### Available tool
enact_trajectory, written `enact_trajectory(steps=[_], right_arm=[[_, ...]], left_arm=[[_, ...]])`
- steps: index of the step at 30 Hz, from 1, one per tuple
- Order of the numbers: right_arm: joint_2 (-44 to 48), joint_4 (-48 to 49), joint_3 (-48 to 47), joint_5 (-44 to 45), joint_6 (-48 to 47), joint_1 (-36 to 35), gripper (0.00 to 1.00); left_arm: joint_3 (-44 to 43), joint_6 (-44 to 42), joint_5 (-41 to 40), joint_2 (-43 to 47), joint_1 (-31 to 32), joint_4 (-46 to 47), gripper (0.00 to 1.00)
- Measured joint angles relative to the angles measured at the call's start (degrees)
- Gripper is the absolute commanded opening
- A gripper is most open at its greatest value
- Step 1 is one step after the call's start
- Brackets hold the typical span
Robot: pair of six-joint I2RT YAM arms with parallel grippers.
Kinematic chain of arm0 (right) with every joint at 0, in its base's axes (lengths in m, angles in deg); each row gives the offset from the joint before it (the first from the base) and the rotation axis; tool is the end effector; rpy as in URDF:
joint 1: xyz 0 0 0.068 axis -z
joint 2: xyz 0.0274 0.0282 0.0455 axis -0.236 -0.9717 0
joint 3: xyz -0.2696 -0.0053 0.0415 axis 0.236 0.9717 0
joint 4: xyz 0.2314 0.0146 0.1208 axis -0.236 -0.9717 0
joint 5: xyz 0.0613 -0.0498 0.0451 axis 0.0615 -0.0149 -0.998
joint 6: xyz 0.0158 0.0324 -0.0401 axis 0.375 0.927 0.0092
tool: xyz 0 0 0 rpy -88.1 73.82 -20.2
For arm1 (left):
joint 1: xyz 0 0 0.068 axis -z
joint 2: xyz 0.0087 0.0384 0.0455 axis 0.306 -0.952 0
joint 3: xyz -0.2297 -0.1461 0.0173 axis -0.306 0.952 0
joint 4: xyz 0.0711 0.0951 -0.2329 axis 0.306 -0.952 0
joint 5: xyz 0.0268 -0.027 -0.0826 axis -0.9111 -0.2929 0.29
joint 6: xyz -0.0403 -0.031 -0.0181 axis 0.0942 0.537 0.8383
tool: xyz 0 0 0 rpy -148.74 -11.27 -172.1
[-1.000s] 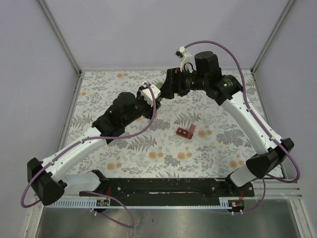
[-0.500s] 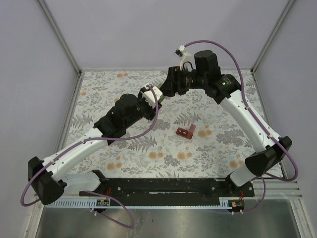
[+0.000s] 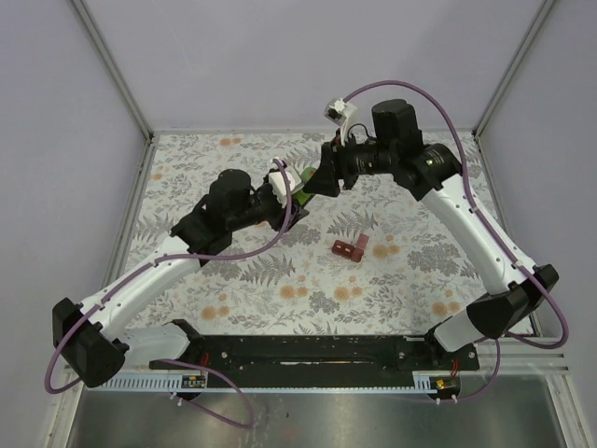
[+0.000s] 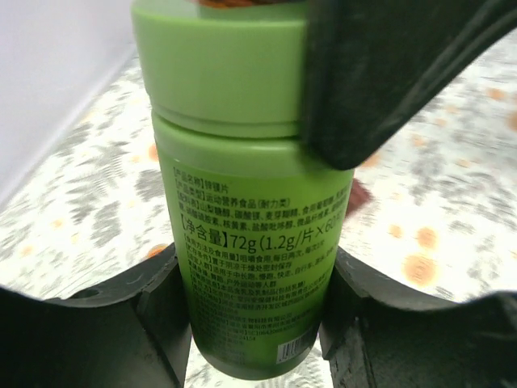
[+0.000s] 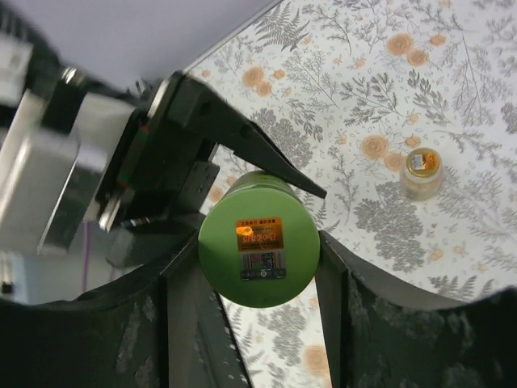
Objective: Sort the pills into containers
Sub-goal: Unscrew the lid of the pill bottle.
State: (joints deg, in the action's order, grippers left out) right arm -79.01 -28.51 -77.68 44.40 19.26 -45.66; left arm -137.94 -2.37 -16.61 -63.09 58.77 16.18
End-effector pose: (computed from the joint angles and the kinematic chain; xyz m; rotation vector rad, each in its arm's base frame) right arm 0.2659 0.1916 0.4478 -0.8693 1.9079 1.0748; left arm 0.1998 -0.1834 0.3590 0.9889 1.5917 -0.5295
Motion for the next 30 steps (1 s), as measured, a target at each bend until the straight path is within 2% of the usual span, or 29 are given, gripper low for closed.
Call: enact_trajectory(steps=[2,7,11,14,19,22,23,24,25,30], right_arm=[[1.6,-1.3,1.0,-2.6,-6.9,0.0,0.23],[7.0,-7.8,2.0,-9.6,-25.8,-0.7,0.32],[8.4,-14.2,0.5,-12.5,-36.7,-1.2,0.39],[8.4,-18.3,-0.5,-13.5,-42.8,-1.5,0.48],[8.4,-23.5,-1.1,-13.3,-50.6,-2.8,0.62],[8.4,-24.1,-1.1,-13.0,-52.0,-3.2,0.69],[8.4,-23.7,-1.1,-12.3,-52.1,-3.2,0.75],[8.5,-23.0,-0.9,-11.5,-51.7,-3.2,0.84],[8.7,-22.2,-0.6,-10.9,-50.8,-3.2,0.87],[10.7,-15.3,2.8,-7.2,-42.3,-3.0,0.95]], left_arm=[[-0.6,0.1,8.1,0.0,-1.7,-1.6,0.0],[-2.8,0.0,28.0,-0.2,-3.3,-5.1,0.0],[-4.3,0.0,38.0,-1.7,-3.5,-6.8,0.0],[-5.2,0.0,43.2,-3.3,-3.7,-8.3,0.0],[-5.3,0.0,48.8,-4.6,-3.8,-10.4,0.0],[-5.3,0.2,49.5,-4.6,-3.9,-11.5,0.0],[-5.3,0.4,49.5,-4.6,-3.9,-11.8,0.0],[-5.3,0.7,49.2,-4.6,-3.9,-11.8,0.0],[-5.3,0.9,48.9,-4.5,-3.9,-11.8,0.0],[-5.0,1.3,45.4,-2.9,-3.9,-11.8,0.0]])
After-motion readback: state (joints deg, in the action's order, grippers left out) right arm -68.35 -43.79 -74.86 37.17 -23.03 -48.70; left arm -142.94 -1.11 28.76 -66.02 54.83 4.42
